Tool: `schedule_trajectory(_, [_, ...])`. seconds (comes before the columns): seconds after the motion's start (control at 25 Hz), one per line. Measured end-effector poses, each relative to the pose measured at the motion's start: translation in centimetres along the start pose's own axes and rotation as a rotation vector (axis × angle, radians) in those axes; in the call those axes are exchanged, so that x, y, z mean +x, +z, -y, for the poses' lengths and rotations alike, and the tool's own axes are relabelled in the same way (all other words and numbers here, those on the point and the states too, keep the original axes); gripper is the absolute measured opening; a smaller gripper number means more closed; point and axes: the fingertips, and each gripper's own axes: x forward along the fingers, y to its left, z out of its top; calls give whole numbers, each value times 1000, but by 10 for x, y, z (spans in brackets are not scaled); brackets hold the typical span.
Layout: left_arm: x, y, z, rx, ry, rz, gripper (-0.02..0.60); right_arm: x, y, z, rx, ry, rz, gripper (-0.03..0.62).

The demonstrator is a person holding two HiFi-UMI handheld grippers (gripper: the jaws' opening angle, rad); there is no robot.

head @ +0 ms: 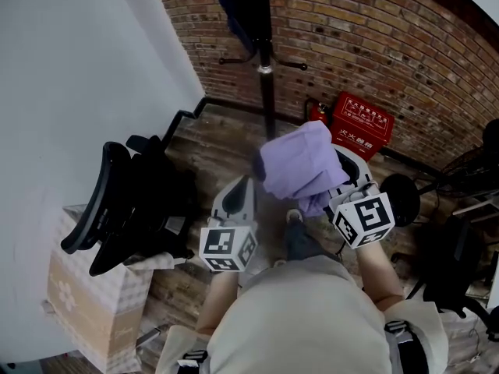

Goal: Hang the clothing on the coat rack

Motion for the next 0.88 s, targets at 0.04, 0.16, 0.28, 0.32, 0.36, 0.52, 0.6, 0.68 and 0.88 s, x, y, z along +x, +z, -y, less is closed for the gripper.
schedule_trajectory(0.04, [7, 1, -2, 1, 3, 2, 5, 5, 0, 4, -4, 4, 2, 31])
schedule_trajectory(0.16, [29, 6, -7, 9, 8, 1, 5, 22, 0, 18, -9, 14, 6, 31])
schedule_trajectory(0.28, [52, 13, -10, 19, 10, 3, 5, 38, 4, 34, -13, 18, 8, 31])
schedule_trajectory(0.32, [58, 15, -11, 20, 11, 4, 5, 44, 6, 40, -14, 18, 9, 31])
schedule_trajectory(0.36, [65, 18, -12, 21, 13, 6, 5, 50, 7, 46, -14, 18, 10, 31])
schedule_trajectory(0.52, [87, 27, -18, 24, 24, 14, 5, 73, 9, 66, -22, 26, 10, 31])
schedule_trajectory(0.6, [98, 31, -22, 23, 37, 18, 5, 85, 11, 75, -28, 32, 11, 31])
schedule_trajectory(0.68, [108, 34, -26, 20, 50, 21, 5, 97, 12, 83, -32, 41, 10, 31])
schedule_trajectory(0.88, [130, 41, -32, 19, 74, 29, 5, 122, 16, 101, -44, 71, 8, 31])
